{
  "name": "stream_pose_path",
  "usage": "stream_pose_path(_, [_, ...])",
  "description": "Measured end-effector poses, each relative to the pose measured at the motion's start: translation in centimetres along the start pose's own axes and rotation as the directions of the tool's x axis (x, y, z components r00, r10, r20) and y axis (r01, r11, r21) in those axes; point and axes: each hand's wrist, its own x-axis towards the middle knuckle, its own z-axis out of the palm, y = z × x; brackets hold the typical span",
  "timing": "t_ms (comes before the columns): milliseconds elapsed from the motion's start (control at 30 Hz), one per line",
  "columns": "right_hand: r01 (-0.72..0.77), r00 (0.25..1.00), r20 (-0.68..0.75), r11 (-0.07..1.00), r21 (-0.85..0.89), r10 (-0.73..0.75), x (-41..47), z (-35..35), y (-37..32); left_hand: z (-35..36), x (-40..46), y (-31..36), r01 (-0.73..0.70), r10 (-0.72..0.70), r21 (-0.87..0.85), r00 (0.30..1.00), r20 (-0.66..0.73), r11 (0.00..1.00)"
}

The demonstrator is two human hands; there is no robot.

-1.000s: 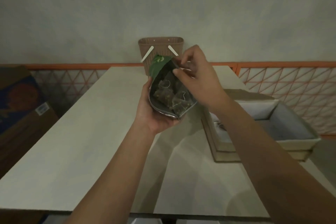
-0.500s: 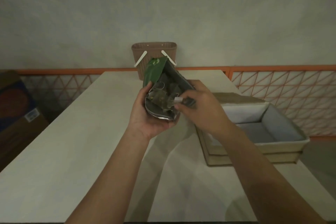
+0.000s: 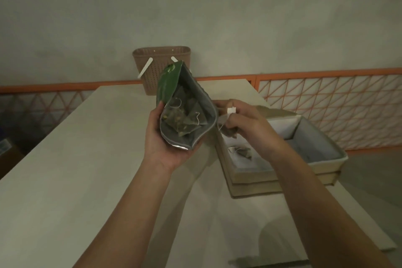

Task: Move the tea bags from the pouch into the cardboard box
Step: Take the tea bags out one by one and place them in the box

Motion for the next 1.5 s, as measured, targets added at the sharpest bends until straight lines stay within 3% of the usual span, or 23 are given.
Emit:
stream_pose_path(133, [-0.039,0.992,-0.126,0.967,-0.251,0.007,-0.7,-0.7,0.2,0.0,0.2,-0.1,-0.048,0.047,-0.009,0.998,-0.046,0.999])
stream_pose_path(200, [-0.125,0.967,-0.253,0.87,-0.476,0.001,-1.0,-1.4,0.6,0.0,0.3,0.0,-0.052,0.051,-0.011,0.997,-0.053,0.999])
stream_pose_path(300, [-0.268,0.942,-0.331,0.736,-0.622,0.063,-1.4,-2.4,1.9,-0.1,0.2,0.1,-0.053,0.052,-0.023,0.998,-0.023,0.998])
stream_pose_path(467, [-0.389,0.913,-0.36,0.68,-0.621,0.193,-1.7,-2.2,3.0,-0.1,0.0,0.0,-0.065,0.065,-0.022,0.998,-0.025,0.998])
stream_pose_path(533, [-0.337,0.919,-0.382,0.699,-0.631,0.099,-1.8,-1.4,2.7,-0.2,-0.1,0.0,-0.063,0.062,-0.023,0.997,-0.034,0.998])
stream_pose_path(667, [-0.056,0.898,-0.403,0.862,-0.504,-0.177,-1.7,1.1,1.3,-0.2,-0.2,0.3,-0.044,0.043,-0.018,0.999,-0.032,0.999])
stream_pose_path(800, [0.025,0.916,-0.329,0.853,-0.521,-0.227,-0.7,4.0,0.8,-0.2,-0.4,0.3,-0.02,0.019,-0.002,0.999,-0.044,1.0])
stream_pose_path(900, [-0.046,0.938,-0.296,0.778,-0.627,-0.183,0.7,5.7,1.2,-0.4,-0.6,0.3,0.004,-0.001,0.033,0.997,-0.082,0.999])
stream_pose_path(1000, [-0.191,0.93,-0.341,0.614,-0.766,-0.136,1.7,6.9,1.4,-0.5,-0.7,0.4,0.02,-0.014,0.058,0.995,-0.094,0.998])
stream_pose_path(1133, [-0.246,0.9,-0.377,0.459,-0.854,-0.218,1.7,7.6,1.5,-0.5,-0.6,0.5,0.024,-0.019,0.059,0.997,-0.079,0.998])
stream_pose_path(1267, [-0.199,0.884,-0.387,0.54,-0.818,-0.261,1.6,7.1,1.9,-0.4,-0.4,0.2,0.033,-0.03,0.056,0.997,-0.065,0.998])
stream_pose_path(1500, [-0.034,0.841,-0.463,0.825,-0.564,-0.281,0.3,4.4,1.4,-0.2,0.2,0.0,0.015,-0.014,0.026,0.999,-0.052,1.0])
